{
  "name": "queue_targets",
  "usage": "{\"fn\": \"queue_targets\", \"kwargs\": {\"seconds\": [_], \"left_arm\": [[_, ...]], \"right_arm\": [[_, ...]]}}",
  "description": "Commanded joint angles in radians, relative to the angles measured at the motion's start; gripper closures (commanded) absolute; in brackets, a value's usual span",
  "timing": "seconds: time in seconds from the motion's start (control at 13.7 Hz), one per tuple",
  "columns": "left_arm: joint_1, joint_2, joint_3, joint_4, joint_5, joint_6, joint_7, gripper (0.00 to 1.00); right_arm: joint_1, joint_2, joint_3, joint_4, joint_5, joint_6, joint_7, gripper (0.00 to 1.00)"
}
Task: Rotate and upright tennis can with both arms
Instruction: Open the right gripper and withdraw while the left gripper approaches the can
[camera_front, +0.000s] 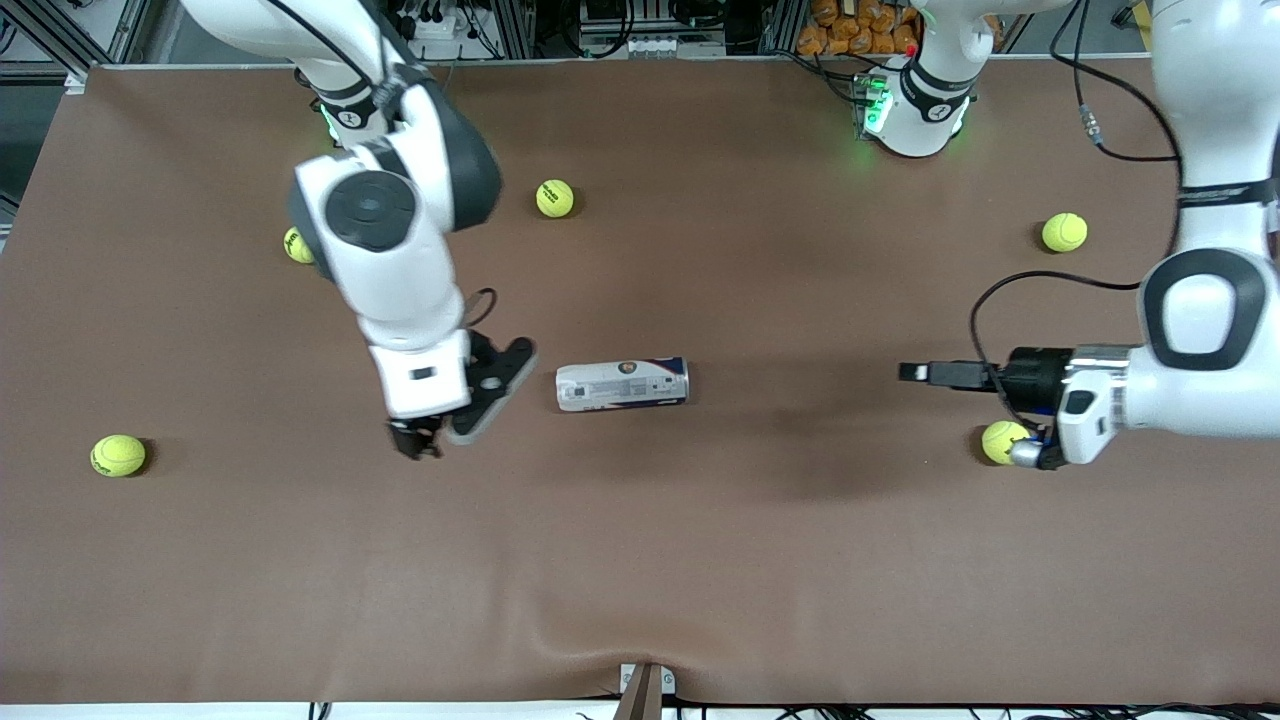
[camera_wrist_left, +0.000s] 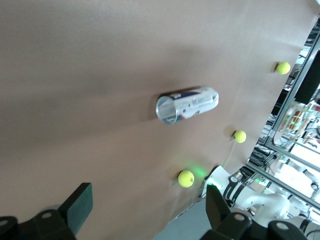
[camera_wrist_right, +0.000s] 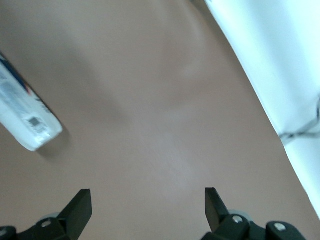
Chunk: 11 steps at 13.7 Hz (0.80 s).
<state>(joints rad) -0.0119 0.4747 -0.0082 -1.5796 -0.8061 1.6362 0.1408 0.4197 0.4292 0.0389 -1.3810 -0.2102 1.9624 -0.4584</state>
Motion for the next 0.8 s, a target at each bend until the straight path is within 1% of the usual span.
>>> {"fn": "queue_targets", "kwargs": {"seconds": [0.0,0.07,0.22,0.29,0.37,0.44,0.51,0.58,0.73], "left_arm": [[-0.063,-0.025,0.004,-0.072,-0.05,0.094,0.016,0.0],[-0.081,-0.013,0.002,-0.082,-0.073,0.117,0.019,0.0],[-0.112,0.027,0.002,-0.083,-0.181,0.128,0.054,0.0],[-0.137,0.045,0.004,-0.086,-0.214,0.14,0.078,0.0],[-0.154,0.059,0.002,-0.097,-0.222,0.17,0.103,0.0],[-0.172,0.059,0.002,-0.121,-0.238,0.209,0.124,0.0],[-0.192,0.059,0.002,-0.155,-0.267,0.249,0.159,0.0],[-0.204,0.061,0.002,-0.187,-0.322,0.276,0.207,0.0],[-0.229,0.076,0.002,-0.243,-0.428,0.315,0.294,0.0]], "right_arm": [[-0.096,-0.128,0.015,-0.076,0.014,-0.052,0.03,0.0],[-0.135,-0.174,0.013,-0.102,0.014,-0.08,0.03,0.0],[-0.209,-0.251,-0.002,-0.125,0.029,-0.141,0.03,0.0],[-0.219,-0.28,-0.035,-0.125,0.041,-0.187,0.032,0.0],[-0.222,-0.306,-0.074,-0.125,0.061,-0.216,0.036,0.0],[-0.232,-0.322,-0.106,-0.125,0.087,-0.252,0.064,0.0],[-0.267,-0.337,-0.117,-0.125,0.122,-0.293,0.11,0.0],[-0.304,-0.352,-0.117,-0.125,0.152,-0.333,0.157,0.0],[-0.346,-0.382,-0.117,-0.125,0.169,-0.408,0.254,0.0]]}}
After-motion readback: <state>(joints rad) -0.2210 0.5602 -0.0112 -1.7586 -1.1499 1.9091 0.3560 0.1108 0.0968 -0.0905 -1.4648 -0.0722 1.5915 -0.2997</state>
